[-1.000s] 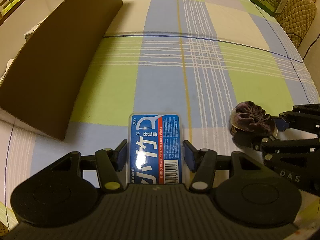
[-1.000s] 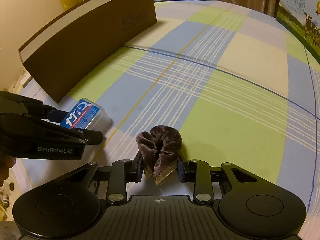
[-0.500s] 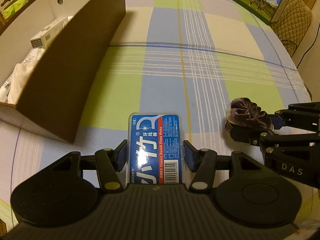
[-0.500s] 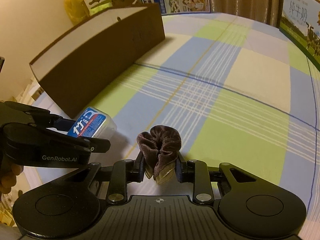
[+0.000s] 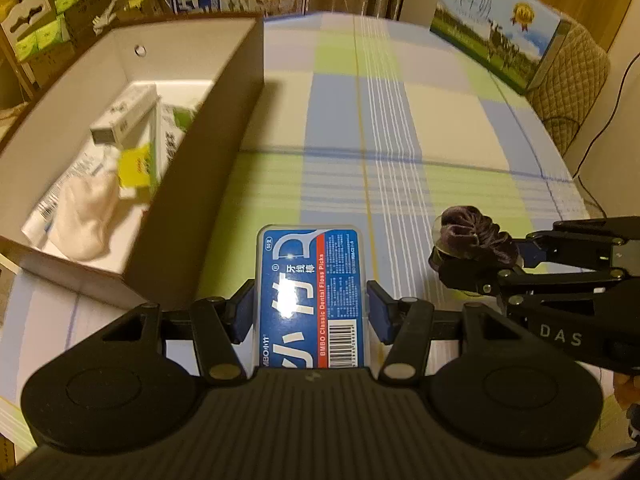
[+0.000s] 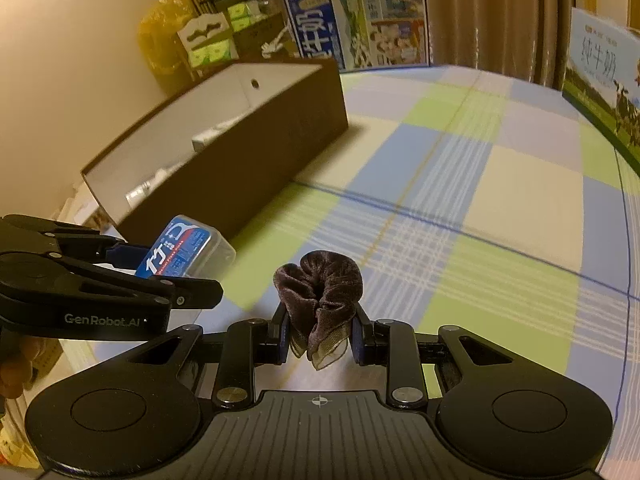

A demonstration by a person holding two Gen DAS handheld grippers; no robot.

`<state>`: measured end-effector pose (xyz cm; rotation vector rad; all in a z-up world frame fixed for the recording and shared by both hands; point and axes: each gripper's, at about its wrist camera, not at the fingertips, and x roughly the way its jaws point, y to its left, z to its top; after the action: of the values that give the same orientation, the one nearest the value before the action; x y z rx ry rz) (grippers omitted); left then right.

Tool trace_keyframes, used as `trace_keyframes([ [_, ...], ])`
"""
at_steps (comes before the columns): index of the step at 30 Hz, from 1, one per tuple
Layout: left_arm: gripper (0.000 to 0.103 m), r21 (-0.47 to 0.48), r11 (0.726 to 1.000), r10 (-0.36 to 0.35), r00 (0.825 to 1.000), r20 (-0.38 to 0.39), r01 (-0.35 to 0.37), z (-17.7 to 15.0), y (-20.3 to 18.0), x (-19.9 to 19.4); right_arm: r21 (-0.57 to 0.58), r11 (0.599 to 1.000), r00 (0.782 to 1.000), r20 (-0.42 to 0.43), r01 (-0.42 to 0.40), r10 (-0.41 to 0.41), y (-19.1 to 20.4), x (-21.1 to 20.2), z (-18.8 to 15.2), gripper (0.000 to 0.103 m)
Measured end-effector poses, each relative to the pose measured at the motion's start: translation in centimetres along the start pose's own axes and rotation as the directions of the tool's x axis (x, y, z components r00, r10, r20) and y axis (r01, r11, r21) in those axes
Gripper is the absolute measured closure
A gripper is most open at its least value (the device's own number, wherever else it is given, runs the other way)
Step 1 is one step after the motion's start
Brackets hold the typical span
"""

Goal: Organize objects
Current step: 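Lift the floss case and scrunchie and carry both over the brown box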

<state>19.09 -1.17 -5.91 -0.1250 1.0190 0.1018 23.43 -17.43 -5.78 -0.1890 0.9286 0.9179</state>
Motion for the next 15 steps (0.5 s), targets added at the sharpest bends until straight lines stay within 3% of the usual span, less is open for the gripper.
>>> trace_keyframes([
  [15,0.051,-0.021,0.999,0.035,0.995,0.093,-0.033,2.1,5.7,-4.3,-0.024,0.997,0.994,0.085,-0.067,0.069,5.8,0.5,4.6,0.077],
])
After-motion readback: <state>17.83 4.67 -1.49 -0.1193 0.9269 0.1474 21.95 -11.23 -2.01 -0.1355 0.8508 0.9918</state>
